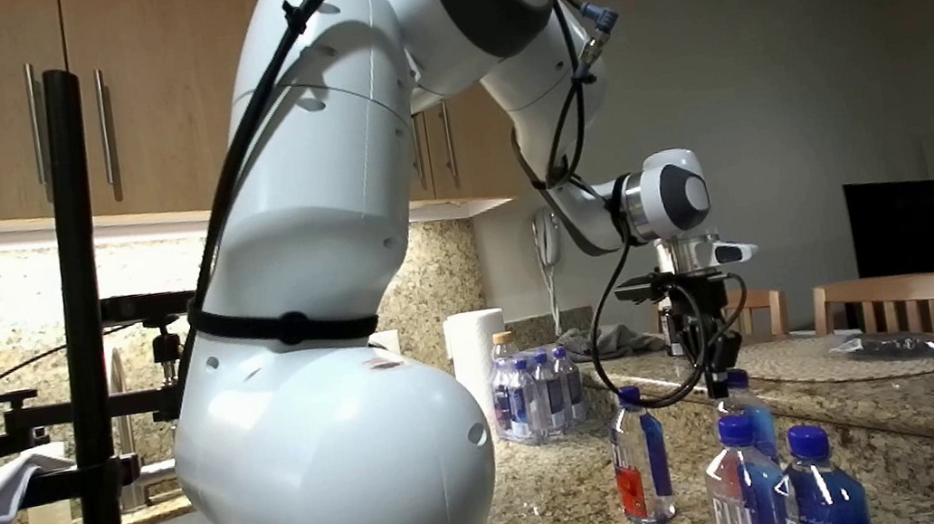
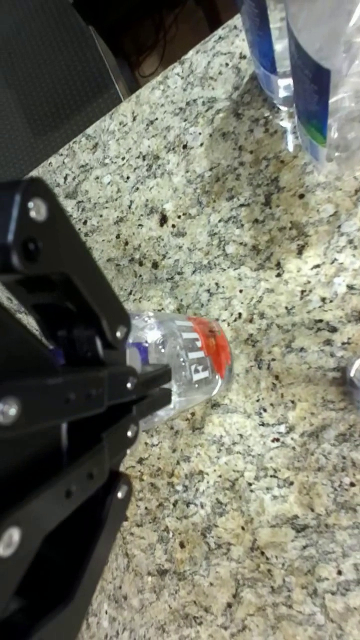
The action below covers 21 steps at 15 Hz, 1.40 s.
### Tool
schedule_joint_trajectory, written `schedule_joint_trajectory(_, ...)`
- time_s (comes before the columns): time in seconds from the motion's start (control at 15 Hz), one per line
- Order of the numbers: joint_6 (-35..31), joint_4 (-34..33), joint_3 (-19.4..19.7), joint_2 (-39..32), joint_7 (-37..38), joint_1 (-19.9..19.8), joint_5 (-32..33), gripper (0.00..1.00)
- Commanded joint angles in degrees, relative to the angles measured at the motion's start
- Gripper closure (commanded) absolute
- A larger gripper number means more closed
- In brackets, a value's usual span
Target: Put the bottles in a straight line
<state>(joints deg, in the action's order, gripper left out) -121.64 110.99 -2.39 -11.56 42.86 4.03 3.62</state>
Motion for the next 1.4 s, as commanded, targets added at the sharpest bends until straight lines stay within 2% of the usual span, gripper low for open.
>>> schedule_joint_trajectory(0.0,0.8,1.0,0.6,1.5,-4.2,0.1,-1.3,0.79)
schedule_joint_trajectory(0.07,0.4,1.3,0.4,1.9,-6.1,0.0,-1.6,0.71)
schedule_joint_trajectory(0.2,0.8,1.5,0.2,2.8,-10.3,-0.2,-2.1,0.65)
schedule_joint_trajectory(0.47,1.1,1.9,0.4,4.6,-17.7,-0.3,-2.8,0.4)
schedule_joint_trajectory(0.87,1.1,0.7,1.9,3.7,-21.7,-1.1,-1.8,0.02)
schedule_joint_trajectory(1.0,1.3,0.5,2.4,3.4,-22.2,-1.3,-2.1,0.0)
schedule_joint_trajectory(1.07,1.4,0.5,2.4,3.3,-22.3,-1.4,-2.2,0.03)
schedule_joint_trajectory(1.13,1.5,0.5,2.4,3.3,-22.7,-1.4,-2.4,0.28)
schedule_joint_trajectory(1.2,1.5,0.4,2.4,3.2,-22.9,-1.4,-2.6,0.29)
schedule_joint_trajectory(1.33,1.4,0.5,2.2,3.0,-23.0,-1.2,-2.7,0.42)
